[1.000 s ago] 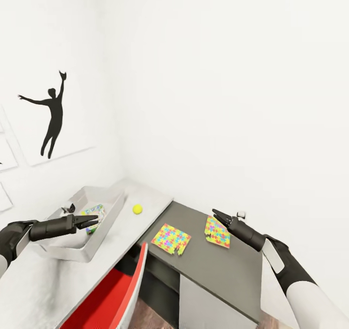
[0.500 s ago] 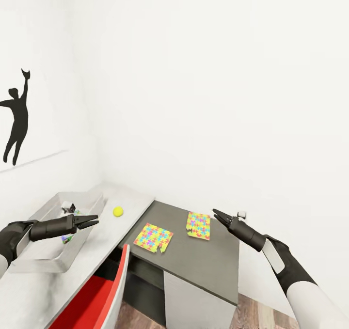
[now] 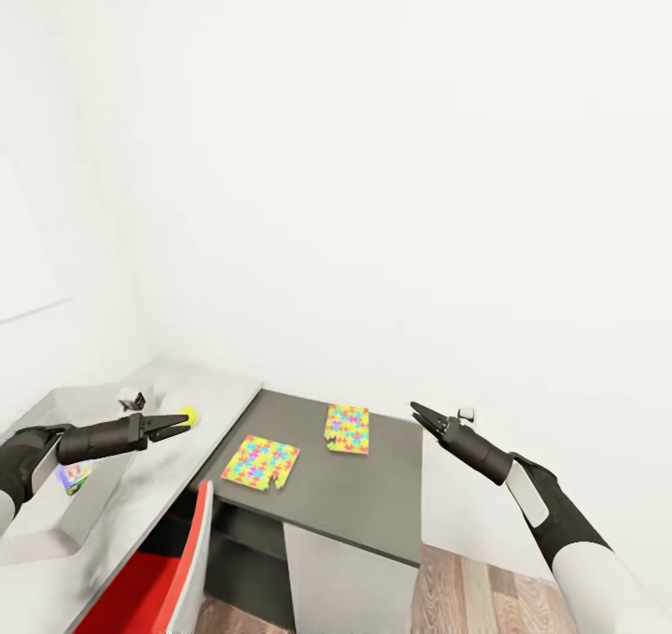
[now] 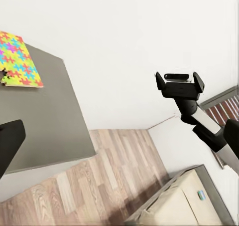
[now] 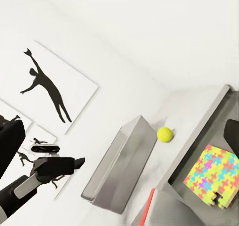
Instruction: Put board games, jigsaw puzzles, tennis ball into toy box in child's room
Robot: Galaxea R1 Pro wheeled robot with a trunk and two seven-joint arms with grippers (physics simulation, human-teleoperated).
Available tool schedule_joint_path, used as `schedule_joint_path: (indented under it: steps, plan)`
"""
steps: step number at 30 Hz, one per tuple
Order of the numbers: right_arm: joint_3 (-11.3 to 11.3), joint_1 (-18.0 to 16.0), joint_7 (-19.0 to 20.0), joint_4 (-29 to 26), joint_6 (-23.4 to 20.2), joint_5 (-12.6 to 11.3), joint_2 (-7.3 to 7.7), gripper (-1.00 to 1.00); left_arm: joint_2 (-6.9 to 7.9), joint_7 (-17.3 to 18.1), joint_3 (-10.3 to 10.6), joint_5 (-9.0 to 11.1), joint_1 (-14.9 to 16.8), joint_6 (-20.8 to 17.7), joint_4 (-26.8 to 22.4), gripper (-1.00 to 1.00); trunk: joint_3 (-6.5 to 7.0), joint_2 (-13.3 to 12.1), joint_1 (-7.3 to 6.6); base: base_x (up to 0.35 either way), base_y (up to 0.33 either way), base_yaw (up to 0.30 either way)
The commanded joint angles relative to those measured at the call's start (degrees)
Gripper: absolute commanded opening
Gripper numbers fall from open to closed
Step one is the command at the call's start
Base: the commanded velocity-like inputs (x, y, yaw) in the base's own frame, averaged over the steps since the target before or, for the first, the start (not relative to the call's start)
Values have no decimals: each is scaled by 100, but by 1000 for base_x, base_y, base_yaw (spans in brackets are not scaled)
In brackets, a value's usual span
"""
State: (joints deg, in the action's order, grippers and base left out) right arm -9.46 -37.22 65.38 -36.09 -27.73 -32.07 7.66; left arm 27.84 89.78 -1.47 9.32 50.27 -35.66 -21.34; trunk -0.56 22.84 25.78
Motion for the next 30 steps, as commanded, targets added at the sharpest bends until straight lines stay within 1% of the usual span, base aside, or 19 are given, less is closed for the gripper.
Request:
schedule_joint_path:
  steps: [1,5,13,20,30]
  plan:
    - [-3,-4,9,5,-49,-27,-1,100,2,22,1,-1,0,-59,-2,100,-6,8,0,-222,0,-278]
    - [-3,-4,4,5,-49,-27,-1,100,2,22,0,-1,0,-58,-2,100,-6,8,0,-219,0,-278]
    - [-3,-4,5,5,-49,-27,1,100,-1,22,3,-1,0,-56,-2,100,-6,8,0,-57,0,-279]
    - [-3,-4,3,5,-49,-27,7,100,-6,22,6,-1,0,-55,-2,100,-6,8,0,-217,0,-279]
    - [-3,-4,6,9,-49,-33,8,100,-6,22,6,-1,0,-55,-2,100,-6,8,0,-34,0,-279]
